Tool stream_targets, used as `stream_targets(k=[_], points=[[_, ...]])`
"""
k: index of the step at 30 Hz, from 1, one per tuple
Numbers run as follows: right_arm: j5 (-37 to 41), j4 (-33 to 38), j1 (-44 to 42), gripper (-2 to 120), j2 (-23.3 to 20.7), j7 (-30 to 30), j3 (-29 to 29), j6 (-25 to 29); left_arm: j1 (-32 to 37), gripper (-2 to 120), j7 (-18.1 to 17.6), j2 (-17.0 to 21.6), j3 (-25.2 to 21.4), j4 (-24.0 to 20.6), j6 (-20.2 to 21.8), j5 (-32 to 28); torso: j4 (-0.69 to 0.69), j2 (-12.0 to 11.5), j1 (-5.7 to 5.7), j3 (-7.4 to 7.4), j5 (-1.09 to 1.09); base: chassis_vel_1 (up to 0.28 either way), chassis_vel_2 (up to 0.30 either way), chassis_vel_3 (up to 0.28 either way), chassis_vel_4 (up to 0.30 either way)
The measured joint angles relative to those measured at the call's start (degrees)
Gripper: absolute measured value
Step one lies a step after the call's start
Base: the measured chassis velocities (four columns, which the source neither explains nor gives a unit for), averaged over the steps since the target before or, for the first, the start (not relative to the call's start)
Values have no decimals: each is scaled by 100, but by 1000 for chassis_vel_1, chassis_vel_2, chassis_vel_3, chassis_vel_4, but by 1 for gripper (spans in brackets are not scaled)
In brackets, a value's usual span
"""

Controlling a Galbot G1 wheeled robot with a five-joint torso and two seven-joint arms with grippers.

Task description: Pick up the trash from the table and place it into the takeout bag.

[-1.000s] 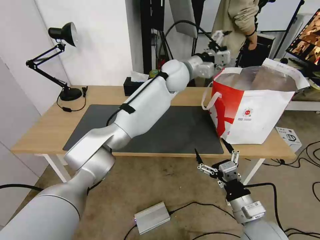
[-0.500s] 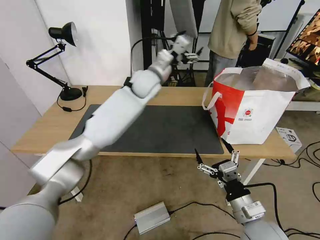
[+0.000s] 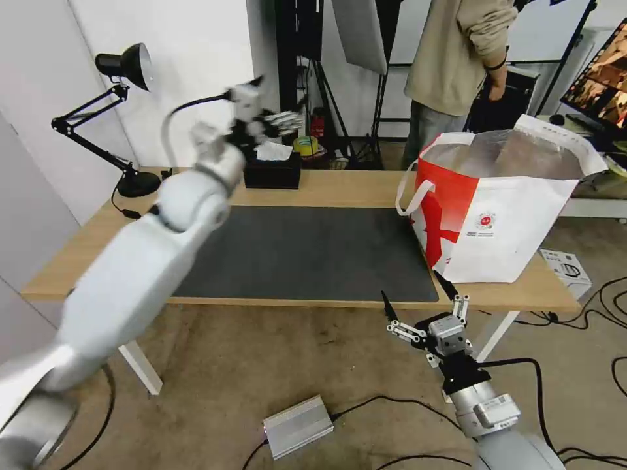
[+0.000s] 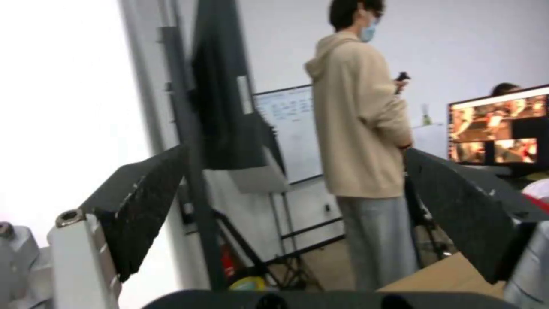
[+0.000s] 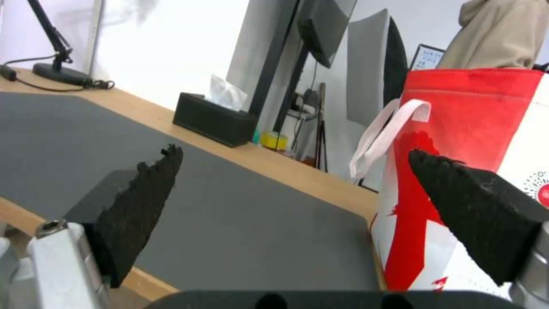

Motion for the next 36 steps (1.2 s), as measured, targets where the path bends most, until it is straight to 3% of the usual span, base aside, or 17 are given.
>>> stream_targets(k=[7,8,9,12,15,17,21,23,26,31,34,36], points=[[0,0,0,100,-1,0,0,0,1405,100,-7,467,-1166,-873,-27,-105,0,0,0,-1,2,0,0,0,0],[0,0,0,100,-1,0,0,0,1405,100,-7,467,-1166,-873,-27,-105,0,0,0,-1,2,0,0,0,0],[0,0,0,100,-1,0,0,0,1773,100,-6,510,-1526,-1058,-31,-106,-1,0,0,0,2,0,0,0,0],[0,0,0,100,0,0,0,0,2182,100,0,529,-1884,-1251,-39,-106,-1,0,0,0,2,0,0,0,0],[0,0,0,100,-1,0,0,0,3183,100,124,456,-2741,-1712,-49,-94,0,0,0,0,1,0,0,0,0],[0,0,0,100,0,0,-1,0,3377,100,153,407,-2894,-1819,-56,-85,1,0,0,0,2,0,0,0,0],[0,0,0,100,-1,0,0,0,4220,100,313,31,-3586,-2325,-126,61,-1,0,0,0,2,0,0,0,0],[0,0,0,100,0,0,0,0,4340,100,339,-30,-3665,-2387,-153,73,-1,0,0,0,3,0,0,0,0],[0,0,0,100,-1,0,0,0,5031,100,555,-471,-4115,-2623,-350,241,-1,-1,0,0,3,0,0,0,0],[0,0,0,100,-1,0,0,0,5584,100,830,-952,-4350,-2803,-589,449,0,-1,0,0,2,0,0,0,0],[0,0,0,100,-1,0,0,0,6040,100,1036,-1437,-4402,-2998,-847,724,-1,-1,0,0,3,0,0,0,0],[0,0,0,100,-1,0,0,0,6129,100,1056,-1523,-4383,-3044,-896,790,0,-1,0,0,3,0,0,0,0]])
